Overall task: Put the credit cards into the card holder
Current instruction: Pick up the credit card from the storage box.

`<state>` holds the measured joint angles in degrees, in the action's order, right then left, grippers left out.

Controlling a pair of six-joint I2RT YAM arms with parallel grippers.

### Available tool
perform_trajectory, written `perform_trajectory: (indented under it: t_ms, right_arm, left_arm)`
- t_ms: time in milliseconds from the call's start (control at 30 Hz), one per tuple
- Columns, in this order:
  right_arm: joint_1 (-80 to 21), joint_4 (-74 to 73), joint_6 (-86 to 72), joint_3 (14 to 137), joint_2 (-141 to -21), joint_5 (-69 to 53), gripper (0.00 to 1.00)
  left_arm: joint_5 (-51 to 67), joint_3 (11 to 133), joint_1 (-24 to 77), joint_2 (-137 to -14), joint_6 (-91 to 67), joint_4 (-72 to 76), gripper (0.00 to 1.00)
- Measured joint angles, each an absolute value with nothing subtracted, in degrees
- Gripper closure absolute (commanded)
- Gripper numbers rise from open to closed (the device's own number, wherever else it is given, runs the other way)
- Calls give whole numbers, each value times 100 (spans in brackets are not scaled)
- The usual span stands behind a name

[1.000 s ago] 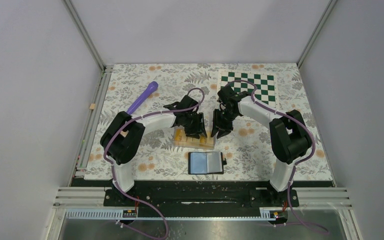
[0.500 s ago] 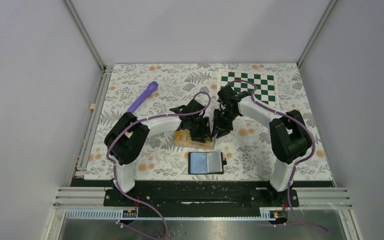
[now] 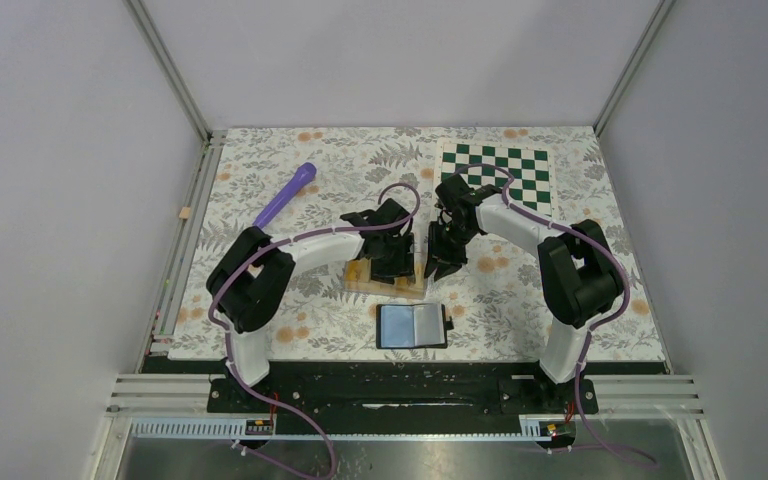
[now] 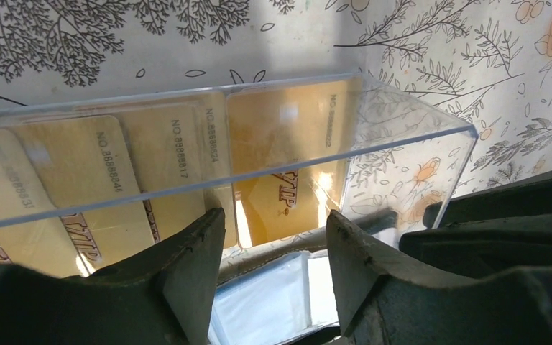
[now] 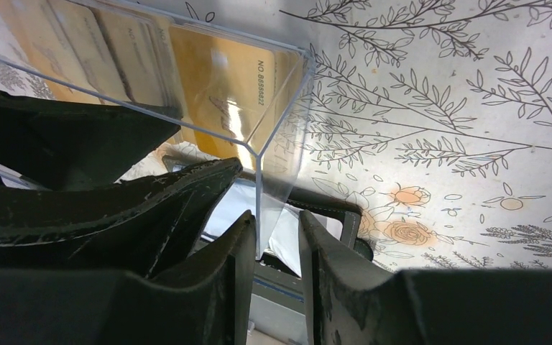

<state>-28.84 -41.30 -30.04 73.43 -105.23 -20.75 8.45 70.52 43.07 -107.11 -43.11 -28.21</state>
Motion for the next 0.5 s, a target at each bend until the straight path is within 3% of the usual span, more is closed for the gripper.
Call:
perform_trajectory:
  t_ms: [200,500]
  right_arm:
    - [-2884,-4125,-3004,7332,-10523,-2078,66]
    - [-2884,-4036,-3024,7330,-10523,-2244,84]
  left_arm:
    - [644,7225,4456,-10820,-4294,-2926,44]
    - [740,7212,4550,-10886,-4410,-2661,46]
